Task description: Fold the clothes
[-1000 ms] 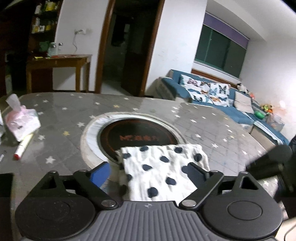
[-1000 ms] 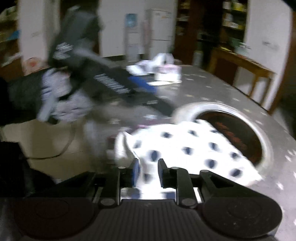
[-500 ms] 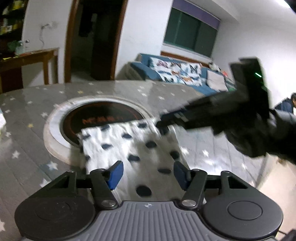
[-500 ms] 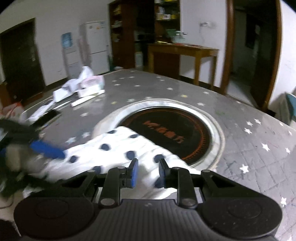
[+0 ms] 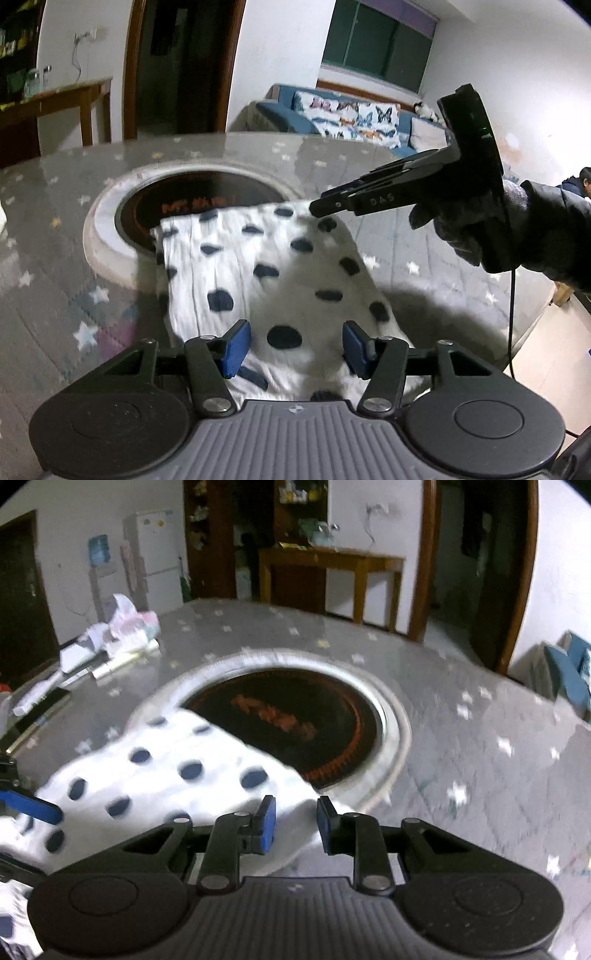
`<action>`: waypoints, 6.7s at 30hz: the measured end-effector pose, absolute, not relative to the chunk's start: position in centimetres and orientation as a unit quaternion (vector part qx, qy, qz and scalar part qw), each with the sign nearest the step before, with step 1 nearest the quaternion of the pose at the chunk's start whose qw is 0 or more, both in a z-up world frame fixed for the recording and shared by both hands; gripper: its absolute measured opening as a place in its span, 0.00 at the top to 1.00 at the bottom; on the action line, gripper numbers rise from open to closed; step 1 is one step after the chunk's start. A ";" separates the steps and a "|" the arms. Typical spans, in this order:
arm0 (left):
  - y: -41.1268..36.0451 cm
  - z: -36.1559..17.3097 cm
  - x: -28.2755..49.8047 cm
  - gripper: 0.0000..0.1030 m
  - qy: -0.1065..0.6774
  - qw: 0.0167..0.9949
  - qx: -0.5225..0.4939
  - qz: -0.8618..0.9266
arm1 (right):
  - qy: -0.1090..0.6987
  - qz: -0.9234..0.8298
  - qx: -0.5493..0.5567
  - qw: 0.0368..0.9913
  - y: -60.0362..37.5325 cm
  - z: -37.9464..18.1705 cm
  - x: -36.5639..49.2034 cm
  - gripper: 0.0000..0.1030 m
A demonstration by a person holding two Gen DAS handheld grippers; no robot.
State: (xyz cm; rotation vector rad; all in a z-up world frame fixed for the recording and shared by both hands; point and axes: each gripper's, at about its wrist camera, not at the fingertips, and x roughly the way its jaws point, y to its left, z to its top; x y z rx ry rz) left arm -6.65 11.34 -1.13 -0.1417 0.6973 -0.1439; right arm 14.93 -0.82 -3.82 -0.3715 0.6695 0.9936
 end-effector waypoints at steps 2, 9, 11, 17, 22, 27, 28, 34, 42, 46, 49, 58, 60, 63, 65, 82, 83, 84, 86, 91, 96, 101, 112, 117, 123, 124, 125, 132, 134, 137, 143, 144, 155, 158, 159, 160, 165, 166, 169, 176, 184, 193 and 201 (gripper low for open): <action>11.3 -0.7 -6.6 0.43 0.333 0.938 -0.070 -0.073 | 0.309 0.481 -0.174 0.802 -0.1 -3.1 14.6 0.77; 11.5 -2.3 -6.2 0.44 0.355 0.929 -0.078 -0.070 | 0.337 0.489 -0.193 0.781 3.4 -5.5 15.3 0.77; 11.8 -2.7 -6.3 0.44 0.358 0.927 -0.084 -0.068 | 0.347 0.485 -0.191 0.780 3.9 -6.4 15.8 0.77; 12.0 -2.0 -6.6 0.42 0.349 0.930 -0.087 -0.073 | 0.329 0.497 -0.204 0.777 4.6 -5.0 15.4 0.77; 13.0 -1.4 -6.5 0.42 0.333 0.936 -0.099 -0.058 | 0.313 0.542 -0.219 0.748 7.1 -3.4 13.7 0.75; 13.6 -2.3 -6.4 0.42 0.343 0.932 -0.108 -0.050 | 0.310 0.566 -0.255 0.720 11.1 -4.7 12.7 0.75; 13.6 -2.4 -6.4 0.42 0.343 0.931 -0.109 -0.051 | 0.312 0.567 -0.260 0.717 11.8 -5.1 12.7 0.75; 13.9 -2.8 -6.5 0.42 0.348 0.929 -0.115 -0.054 | 0.322 0.566 -0.266 0.711 14.6 -6.6 13.3 0.75; 13.9 -1.7 -6.5 0.42 0.337 0.934 -0.109 -0.052 | 0.318 0.568 -0.239 0.720 12.3 -3.9 13.8 0.75; 14.2 -0.5 -5.9 0.42 0.315 0.942 -0.112 -0.041 | 0.312 0.561 -0.234 0.730 8.7 -2.5 13.3 0.75; 14.7 -0.2 -4.6 0.43 0.309 0.943 -0.122 -0.031 | 0.319 0.553 -0.228 0.735 6.0 -2.4 13.0 0.75; 14.9 -2.4 -1.1 0.58 0.348 0.929 -0.125 -0.008 | 0.336 0.546 -0.204 0.739 1.2 -4.8 11.3 0.74; 15.0 -3.1 -0.9 0.63 0.358 0.925 -0.125 -0.002 | 0.338 0.542 -0.202 0.742 0.5 -5.3 11.3 0.74; 15.2 -3.4 -1.1 0.64 0.361 0.924 -0.125 0.001 | 0.339 0.536 -0.198 0.747 -0.5 -6.0 11.1 0.73; 15.2 -3.3 -1.1 0.64 0.361 0.925 -0.121 0.003 | 0.338 0.534 -0.199 0.749 -1.0 -6.0 11.0 0.72; 13.6 -2.2 -3.3 0.64 0.355 0.930 -0.091 0.005 | 0.329 0.508 -0.183 0.775 -1.1 -5.8 11.9 0.71; 13.5 -1.9 -3.6 0.63 0.351 0.932 -0.090 0.002 | 0.325 0.513 -0.182 0.773 -1.4 -5.3 11.4 0.71; 13.4 -1.6 -3.9 0.62 0.347 0.934 -0.089 -0.001 | 0.320 0.519 -0.182 0.771 -1.6 -4.8 10.8 0.70; 12.9 -1.2 -4.4 0.62 0.344 0.935 -0.084 -0.008 | 0.311 0.536 -0.186 0.762 -1.8 -4.0 9.3 0.70; 11.3 -1.4 -5.8 0.62 0.344 0.937 -0.064 -0.021 | 0.299 0.577 -0.196 0.734 -2.1 -3.4 5.5 0.69; 10.4 -2.9 -6.2 0.61 0.355 0.934 -0.044 -0.018 | 0.305 0.581 -0.223 0.721 -2.3 -5.1 3.4 0.68; 10.0 -2.1 -7.2 0.57 0.340 0.940 -0.032 -0.015 | 0.290 0.582 -0.216 0.728 -2.8 -4.0 3.1 0.68; 11.0 -0.8 -11.6 0.24 0.328 0.945 -0.020 -0.006 | 0.281 0.597 -0.218 0.719 -2.7 -3.8 1.9 0.60; 11.0 -1.7 -13.5 0.18 0.345 0.938 0.001 -0.015 | 0.271 0.590 -0.208 0.731 -3.0 -2.7 2.6 0.57; 10.4 -4.1 -12.3 0.19 0.371 0.929 0.015 0.007 | 0.278 0.584 -0.204 0.735 -2.7 -2.7 2.9 0.57; 10.5 -4.3 -12.1 0.19 0.374 0.927 0.015 0.011 | 0.276 0.586 -0.207 0.733 -2.7 -2.6 2.7 0.57; 10.7 -4.4 -12.0 0.19 0.376 0.926 0.016 0.015 | 0.274 0.588 -0.211 0.731 -2.8 -2.5 2.5 0.56; 11.8 -3.9 -11.6 0.18 0.365 0.930 0.022 0.036 | 0.250 0.607 -0.246 0.713 -2.7 -2.0 0.5 0.52; 12.2 -3.9 -11.3 0.18 0.361 0.931 0.023 0.046 | 0.242 0.615 -0.253 0.707 -2.6 -1.9 -0.1 0.51; 13.2 -4.1 -10.5 0.18 0.358 0.931 0.020 0.066 | 0.235 0.622 -0.260 0.699 -2.5 -2.0 -0.6 0.51; 16.0 -4.5 -8.2 0.18 0.354 0.929 -0.003 0.103 | 0.228 0.621 -0.286 0.693 -1.9 -2.4 -1.1 0.51; 16.5 -4.5 -7.9 0.18 0.355 0.929 -0.010 0.107 | 0.224 0.620 -0.293 0.692 -1.8 -2.5 -1.2 0.51; 17.5 -3.6 -10.3 0.19 0.361 0.926 -0.044 0.099 | 0.149 0.625 -0.395 0.657 0.7 -4.3 -3.1 0.47; 17.5 -3.0 -11.1 0.19 0.361 0.925 -0.073 0.090 | 0.139 0.633 -0.409 0.642 1.3 -4.6 -3.7 0.47; 17.5 -2.9 -11.3 0.19 0.361 0.925 -0.087 0.084 | 0.137 0.635 -0.411 0.640 1.5 -4.7 -3.8 0.47; 17.4 -2.8 -11.4 0.20 0.361 0.924 -0.095 0.080 | 0.136 0.634 -0.412 0.641 1.6 -4.8 -3.8 0.48; 16.5 -2.8 -11.5 0.20 0.362 0.923 -0.110 0.068 | 0.142 0.620 -0.409 0.654 2.4 -5.2 -3.8 0.52; 16.4 -2.8 -11.4 0.20 0.363 0.922 -0.114 0.065 | 0.146 0.617 -0.406 0.658 2.5 -5.3 -3.7 0.54; 15.9 -3.0 -11.4 0.20 0.367 0.920 -0.121 0.061 | 0.158 0.609 -0.395 0.669 2.9 -5.5 -3.6 0.56; 16.2 -3.2 -11.6 0.20 0.367 0.911 -0.179 0.048 | 0.175 0.606 -0.360 0.687 3.0 -4.8 -2.9 0.74; 16.7 -3.9 -11.6 0.20 0.352 0.898 -0.263 0.024 | 0.216 0.611 -0.295 0.702 2.7 -3.2 -1.0 0.82; 18.3 -3.8 -11.6 0.27 0.313 0.869 -0.383 -0.015 | 0.220 0.611 -0.283 0.706 2.8 -3.1 -0.8 0.83; 19.1 -5.1 -10.4 0.26 0.303 0.838 -0.454 -0.020 | 0.219 0.609 -0.283 0.708 2.6 -3.7 -1.1 0.83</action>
